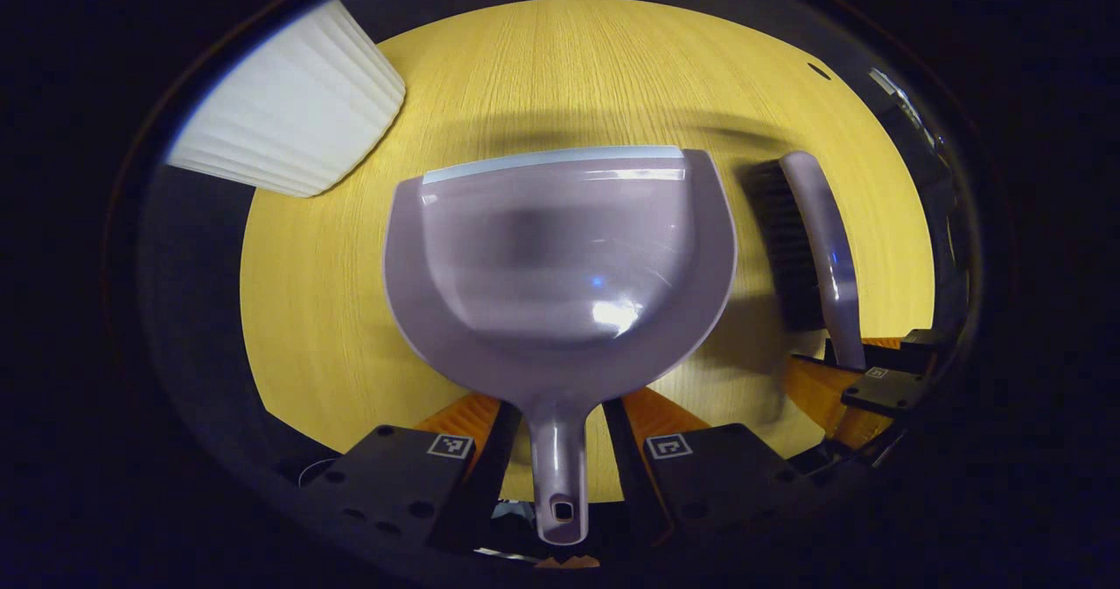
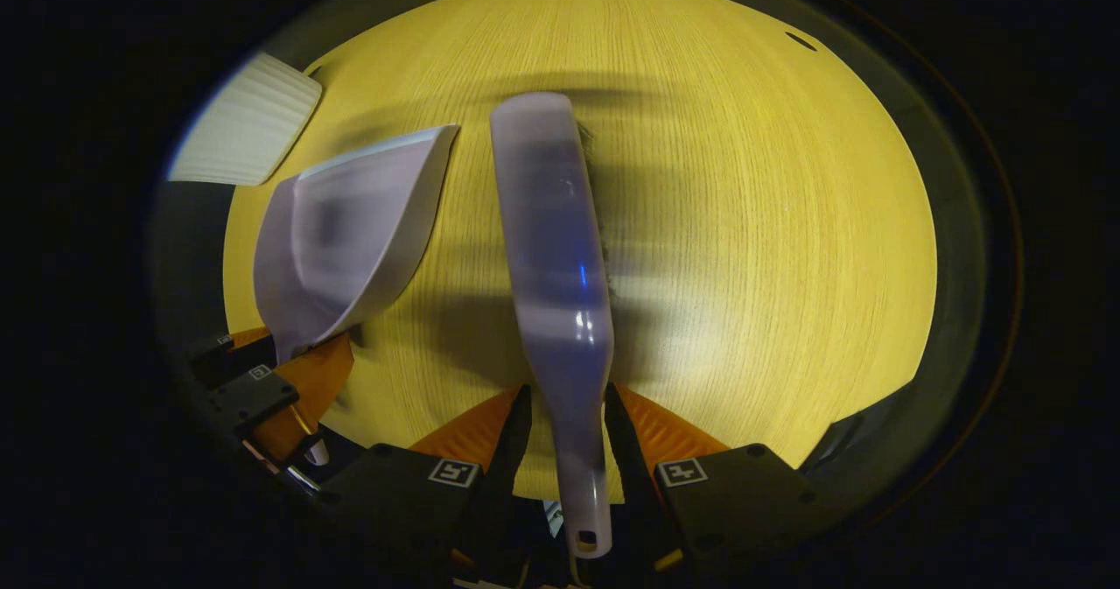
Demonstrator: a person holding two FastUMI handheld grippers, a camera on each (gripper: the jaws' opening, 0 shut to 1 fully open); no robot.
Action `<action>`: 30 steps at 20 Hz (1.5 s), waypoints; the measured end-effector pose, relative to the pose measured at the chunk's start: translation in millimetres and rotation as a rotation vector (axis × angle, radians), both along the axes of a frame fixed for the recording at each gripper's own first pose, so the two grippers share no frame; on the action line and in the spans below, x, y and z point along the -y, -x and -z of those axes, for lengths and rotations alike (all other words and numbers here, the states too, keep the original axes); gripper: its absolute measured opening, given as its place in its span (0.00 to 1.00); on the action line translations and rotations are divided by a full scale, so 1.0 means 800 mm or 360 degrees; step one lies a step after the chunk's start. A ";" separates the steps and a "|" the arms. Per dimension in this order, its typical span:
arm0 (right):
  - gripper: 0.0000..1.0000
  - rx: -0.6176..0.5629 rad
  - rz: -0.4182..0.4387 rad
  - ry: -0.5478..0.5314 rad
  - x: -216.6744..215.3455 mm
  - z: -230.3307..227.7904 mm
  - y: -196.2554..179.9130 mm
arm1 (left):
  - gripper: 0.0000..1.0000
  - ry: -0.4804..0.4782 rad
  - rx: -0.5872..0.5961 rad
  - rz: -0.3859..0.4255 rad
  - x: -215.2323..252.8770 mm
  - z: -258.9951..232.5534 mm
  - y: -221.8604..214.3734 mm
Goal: Pick up the small broom and dustpan from the desktop, sweep the trash into the dustpan with the broom, and then empty the trash into the garbage bin.
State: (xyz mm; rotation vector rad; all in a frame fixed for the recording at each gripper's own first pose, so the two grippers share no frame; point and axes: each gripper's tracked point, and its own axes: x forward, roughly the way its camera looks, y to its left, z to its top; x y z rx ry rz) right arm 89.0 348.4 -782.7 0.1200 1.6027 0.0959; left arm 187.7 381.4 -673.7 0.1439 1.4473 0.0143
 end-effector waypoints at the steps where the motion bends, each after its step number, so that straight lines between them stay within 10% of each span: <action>1: 0.71 0.0009 -0.0002 -0.0007 0.000 -0.005 -0.001 | 0.55 0.0004 0.0000 -0.0007 0.000 -0.005 0.001; 3: 0.84 0.0025 0.0001 -0.0023 -0.001 -0.010 -0.002 | 0.57 -0.0008 0.0026 0.0008 -0.003 -0.017 -0.001; 7: 0.77 0.0094 -0.0023 -0.0040 0.002 -0.038 -0.007 | 0.58 0.0024 0.0076 0.0018 -0.001 -0.045 0.006; 9: 0.97 0.0135 -0.0024 -0.0058 0.002 -0.056 -0.007 | 0.57 0.0039 0.0128 0.0029 -0.002 -0.067 0.008; 15: 0.98 0.0332 -0.0058 -0.0114 0.015 -0.139 0.002 | 0.59 0.0072 0.0465 0.0127 0.014 -0.167 0.015; 21: 0.97 0.0878 0.0034 -0.0060 0.059 -0.279 0.028 | 0.60 0.0111 0.1091 0.0271 0.038 -0.320 0.066; 26: 0.97 0.1369 0.0078 -0.0095 0.127 -0.393 0.058 | 0.58 0.0182 0.1479 0.0117 0.111 -0.385 0.132; 30: 0.96 0.1821 -0.0160 0.0043 0.217 -0.476 0.077 | 0.58 0.0102 0.1801 0.0098 0.195 -0.441 0.188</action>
